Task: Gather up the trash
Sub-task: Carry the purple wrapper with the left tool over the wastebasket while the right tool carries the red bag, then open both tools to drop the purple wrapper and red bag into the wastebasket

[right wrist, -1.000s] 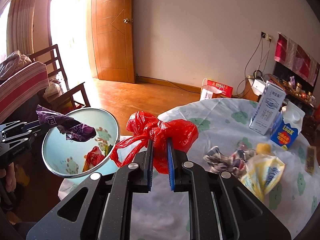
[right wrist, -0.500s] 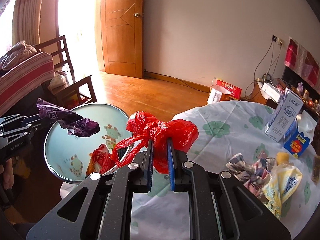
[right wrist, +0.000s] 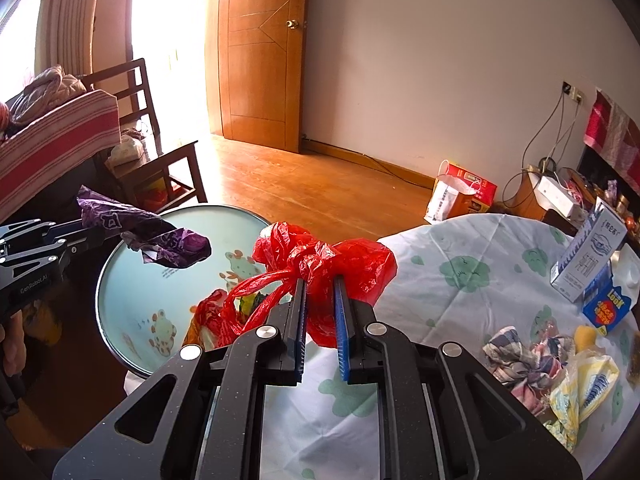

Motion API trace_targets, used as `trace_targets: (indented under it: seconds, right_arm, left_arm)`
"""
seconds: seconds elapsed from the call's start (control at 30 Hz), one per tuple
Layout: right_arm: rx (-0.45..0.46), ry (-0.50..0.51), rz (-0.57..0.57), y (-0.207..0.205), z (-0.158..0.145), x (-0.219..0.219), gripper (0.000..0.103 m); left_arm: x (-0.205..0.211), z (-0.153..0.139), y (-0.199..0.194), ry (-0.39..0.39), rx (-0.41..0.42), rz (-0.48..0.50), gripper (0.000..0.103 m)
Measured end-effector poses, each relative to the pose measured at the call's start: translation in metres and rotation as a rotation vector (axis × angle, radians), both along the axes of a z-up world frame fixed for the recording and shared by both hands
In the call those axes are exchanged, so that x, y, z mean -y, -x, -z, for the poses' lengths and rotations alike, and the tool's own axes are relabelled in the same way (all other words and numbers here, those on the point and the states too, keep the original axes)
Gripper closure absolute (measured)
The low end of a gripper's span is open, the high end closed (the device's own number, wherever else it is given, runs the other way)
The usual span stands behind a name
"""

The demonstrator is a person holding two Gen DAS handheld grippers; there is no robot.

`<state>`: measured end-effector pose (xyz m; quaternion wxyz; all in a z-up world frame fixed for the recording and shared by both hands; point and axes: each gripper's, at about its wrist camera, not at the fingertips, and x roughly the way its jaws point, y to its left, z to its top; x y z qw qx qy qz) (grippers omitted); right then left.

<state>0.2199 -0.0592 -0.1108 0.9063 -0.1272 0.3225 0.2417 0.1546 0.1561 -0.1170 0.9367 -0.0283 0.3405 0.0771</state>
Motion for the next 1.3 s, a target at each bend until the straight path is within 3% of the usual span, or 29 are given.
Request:
trace_targets:
  seconds: [1.3]
  right_arm:
    - [0.003,0.020,-0.038,0.003,0.002,-0.023,0.089]
  left_arm:
    - [-0.006,-0.003,-0.001,0.003,0.001,-0.008,0.083]
